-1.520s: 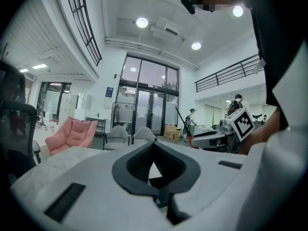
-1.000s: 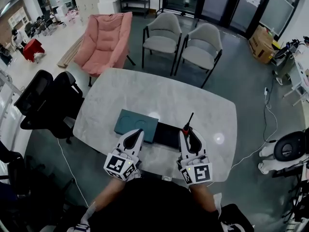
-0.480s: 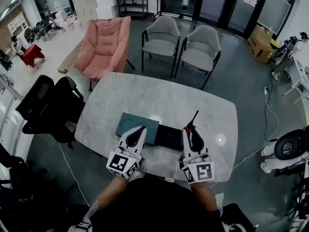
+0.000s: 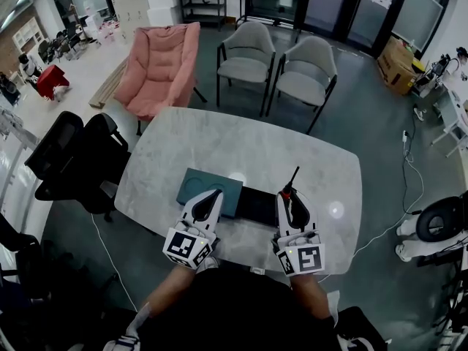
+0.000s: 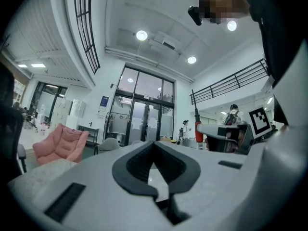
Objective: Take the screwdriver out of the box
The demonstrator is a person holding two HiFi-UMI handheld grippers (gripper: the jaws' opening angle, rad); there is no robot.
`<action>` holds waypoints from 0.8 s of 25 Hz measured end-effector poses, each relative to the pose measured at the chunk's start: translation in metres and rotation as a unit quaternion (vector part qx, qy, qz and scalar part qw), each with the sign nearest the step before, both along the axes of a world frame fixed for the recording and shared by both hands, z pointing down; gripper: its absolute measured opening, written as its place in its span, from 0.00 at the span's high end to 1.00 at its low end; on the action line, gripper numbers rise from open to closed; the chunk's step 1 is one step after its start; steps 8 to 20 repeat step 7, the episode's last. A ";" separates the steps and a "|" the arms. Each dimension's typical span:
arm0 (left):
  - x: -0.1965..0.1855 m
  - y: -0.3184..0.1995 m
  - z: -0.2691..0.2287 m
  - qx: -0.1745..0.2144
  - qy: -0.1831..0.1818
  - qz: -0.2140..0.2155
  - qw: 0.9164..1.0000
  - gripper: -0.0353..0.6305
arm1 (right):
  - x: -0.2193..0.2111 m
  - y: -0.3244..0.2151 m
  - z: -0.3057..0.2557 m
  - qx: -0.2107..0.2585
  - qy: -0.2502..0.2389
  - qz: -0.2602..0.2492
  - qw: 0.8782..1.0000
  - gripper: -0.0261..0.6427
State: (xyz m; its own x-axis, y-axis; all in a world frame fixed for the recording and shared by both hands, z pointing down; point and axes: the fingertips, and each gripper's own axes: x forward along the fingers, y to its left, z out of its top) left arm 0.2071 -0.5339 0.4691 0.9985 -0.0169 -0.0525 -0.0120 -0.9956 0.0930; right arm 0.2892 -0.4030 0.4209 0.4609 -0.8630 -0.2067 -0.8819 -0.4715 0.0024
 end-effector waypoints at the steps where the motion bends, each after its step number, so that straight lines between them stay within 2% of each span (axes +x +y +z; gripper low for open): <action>1: 0.000 -0.001 0.002 0.000 -0.001 -0.001 1.000 0.94 | 0.000 0.000 0.000 0.000 0.001 0.000 1.000 0.79; 20: 0.003 0.001 0.002 0.003 -0.002 -0.002 1.000 0.94 | 0.003 0.001 -0.002 0.004 0.003 -0.001 1.000 0.79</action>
